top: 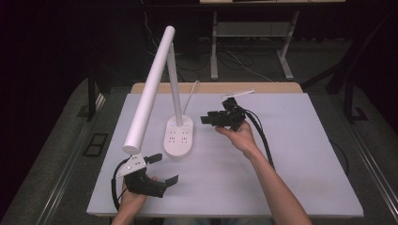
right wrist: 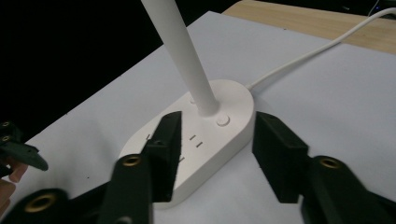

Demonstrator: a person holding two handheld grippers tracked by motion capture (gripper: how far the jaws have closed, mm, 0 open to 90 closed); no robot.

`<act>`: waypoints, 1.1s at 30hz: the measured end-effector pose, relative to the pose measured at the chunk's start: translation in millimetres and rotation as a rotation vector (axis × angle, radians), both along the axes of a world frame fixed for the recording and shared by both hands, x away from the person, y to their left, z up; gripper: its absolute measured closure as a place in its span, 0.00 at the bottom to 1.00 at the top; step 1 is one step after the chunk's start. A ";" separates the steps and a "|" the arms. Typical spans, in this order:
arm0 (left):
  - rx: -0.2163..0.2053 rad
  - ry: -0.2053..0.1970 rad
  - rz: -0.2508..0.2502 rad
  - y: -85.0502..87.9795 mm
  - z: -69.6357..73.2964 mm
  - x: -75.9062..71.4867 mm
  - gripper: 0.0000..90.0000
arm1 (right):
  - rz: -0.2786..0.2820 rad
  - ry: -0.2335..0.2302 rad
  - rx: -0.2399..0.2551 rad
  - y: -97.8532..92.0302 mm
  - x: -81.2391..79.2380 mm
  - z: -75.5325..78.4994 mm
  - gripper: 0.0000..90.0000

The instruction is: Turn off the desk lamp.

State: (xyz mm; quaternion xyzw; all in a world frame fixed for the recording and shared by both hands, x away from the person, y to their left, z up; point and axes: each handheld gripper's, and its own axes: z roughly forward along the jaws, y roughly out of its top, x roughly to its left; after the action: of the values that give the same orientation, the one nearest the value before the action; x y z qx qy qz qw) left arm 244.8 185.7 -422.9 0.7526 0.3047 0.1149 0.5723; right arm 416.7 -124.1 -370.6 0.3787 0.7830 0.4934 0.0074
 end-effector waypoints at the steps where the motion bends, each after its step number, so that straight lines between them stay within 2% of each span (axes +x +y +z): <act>1: 0.000 0.000 -0.001 -0.2 -0.1 0.1 0.00 | -0.006 -0.009 -0.013 -4.1 -3.3 2.3 0.46; 2: -0.001 0.001 0.000 -0.5 -0.2 0.1 0.00 | -0.014 -0.014 -0.024 -10.4 -8.3 6.0 0.34; 3: -0.002 0.001 0.000 -0.8 -0.3 0.2 0.00 | -0.014 -0.014 -0.024 -10.4 -8.3 6.0 0.34; 7: 0.001 0.003 -0.001 -0.9 -0.7 0.7 0.00 | -0.015 -0.030 -0.044 -24.9 -19.5 12.0 0.13; 9: 0.003 0.004 -0.001 -1.0 -0.7 0.7 0.00 | -0.024 -0.037 -0.051 -34.0 -25.3 13.8 0.12; 11: 0.002 0.004 0.002 -0.9 -0.7 0.5 0.00 | -0.030 -0.037 -0.047 -43.3 -31.7 14.9 0.01; 17: 0.004 0.006 0.009 -1.5 -0.7 1.0 0.00 | -0.037 -0.048 -0.068 -66.6 -52.5 15.7 0.01; 24: 0.006 0.009 0.004 -2.6 -1.0 1.0 0.00 | -0.045 -0.055 -0.054 -88.3 -75.6 11.8 0.01; 26: 0.007 0.010 -0.002 -2.3 -1.1 1.4 0.00 | -0.048 -0.056 -0.059 -94.9 -82.4 10.1 0.01; 29: 0.008 0.009 -0.002 -2.1 -0.9 1.6 0.00 | -0.065 -0.065 -0.040 -106.7 -93.6 5.5 0.01; 30: 0.011 0.008 -0.004 -2.0 -0.9 1.6 0.00 | -0.072 -0.060 -0.040 -113.7 -101.7 1.3 0.01; 33: 0.015 0.008 0.001 -2.5 -0.8 1.4 0.00 | -0.082 -0.063 -0.038 -121.0 -109.2 -3.3 0.01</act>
State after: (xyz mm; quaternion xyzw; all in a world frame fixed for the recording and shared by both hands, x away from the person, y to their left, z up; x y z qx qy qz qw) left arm 246.2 183.2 -423.8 0.7571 0.3064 0.1144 0.5655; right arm 307.5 -245.1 -373.9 0.3946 0.7754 0.4893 0.0597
